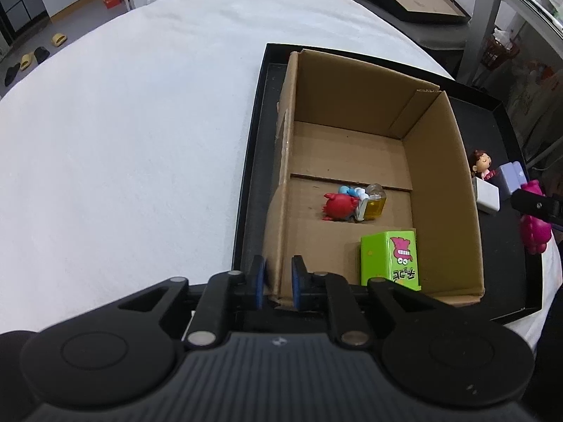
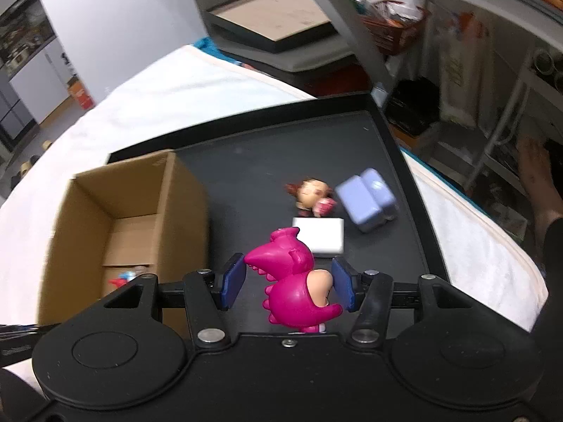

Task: Organize rigid objects
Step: 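Carry the pink dinosaur into the box and open the right gripper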

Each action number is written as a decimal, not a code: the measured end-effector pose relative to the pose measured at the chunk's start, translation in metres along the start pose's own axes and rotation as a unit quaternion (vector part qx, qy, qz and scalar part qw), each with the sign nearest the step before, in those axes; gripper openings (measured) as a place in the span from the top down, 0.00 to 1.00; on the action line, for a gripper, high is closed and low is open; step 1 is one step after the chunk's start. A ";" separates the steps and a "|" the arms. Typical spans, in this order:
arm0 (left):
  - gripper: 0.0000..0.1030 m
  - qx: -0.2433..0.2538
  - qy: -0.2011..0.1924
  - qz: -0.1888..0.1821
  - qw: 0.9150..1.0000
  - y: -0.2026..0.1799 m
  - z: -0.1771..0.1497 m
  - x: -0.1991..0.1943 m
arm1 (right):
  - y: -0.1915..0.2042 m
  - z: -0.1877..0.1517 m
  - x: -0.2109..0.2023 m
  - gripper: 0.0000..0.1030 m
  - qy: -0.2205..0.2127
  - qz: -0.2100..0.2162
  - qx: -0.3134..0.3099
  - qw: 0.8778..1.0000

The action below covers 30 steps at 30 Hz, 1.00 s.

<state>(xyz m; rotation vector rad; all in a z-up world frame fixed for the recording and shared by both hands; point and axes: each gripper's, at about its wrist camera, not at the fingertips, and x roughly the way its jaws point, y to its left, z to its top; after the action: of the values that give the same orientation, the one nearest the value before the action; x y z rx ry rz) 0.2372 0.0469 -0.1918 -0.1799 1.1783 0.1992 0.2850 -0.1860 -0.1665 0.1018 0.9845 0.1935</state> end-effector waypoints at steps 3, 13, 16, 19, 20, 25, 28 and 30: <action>0.84 -0.011 0.002 -0.009 1.000 0.004 0.000 -0.001 | 0.015 0.004 -0.006 0.49 -0.001 0.011 -0.013 1.000; 0.58 -0.041 0.007 -0.034 0.999 0.021 0.000 0.001 | 0.060 0.016 -0.014 0.49 -0.001 0.037 -0.047 0.998; 0.56 -0.047 0.008 -0.039 0.998 0.026 0.001 0.002 | 0.072 0.018 -0.012 0.49 0.002 0.043 -0.056 0.998; 0.54 -0.053 0.009 -0.043 0.998 0.031 0.002 0.003 | 0.084 0.021 -0.008 0.49 0.007 0.047 -0.067 0.997; 0.54 -0.056 0.010 -0.043 0.997 0.033 0.003 0.004 | 0.088 0.022 -0.006 0.49 0.008 0.048 -0.070 0.996; 0.53 -0.065 0.013 -0.047 0.997 0.039 0.004 0.006 | 0.109 0.027 -0.001 0.49 0.013 0.053 -0.089 0.995; 0.53 -0.068 0.017 -0.054 0.996 0.040 0.003 0.008 | 0.120 0.031 0.002 0.49 0.013 0.059 -0.098 0.993; 0.53 -0.069 0.019 -0.055 0.996 0.041 0.003 0.010 | 0.125 0.034 0.001 0.47 0.007 0.077 -0.100 0.992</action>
<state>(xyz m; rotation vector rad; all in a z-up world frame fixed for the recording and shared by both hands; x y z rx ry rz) 0.2335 0.0877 -0.2009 -0.3703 1.1892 0.1799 0.2993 -0.0636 -0.1268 -0.0072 0.9659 0.4330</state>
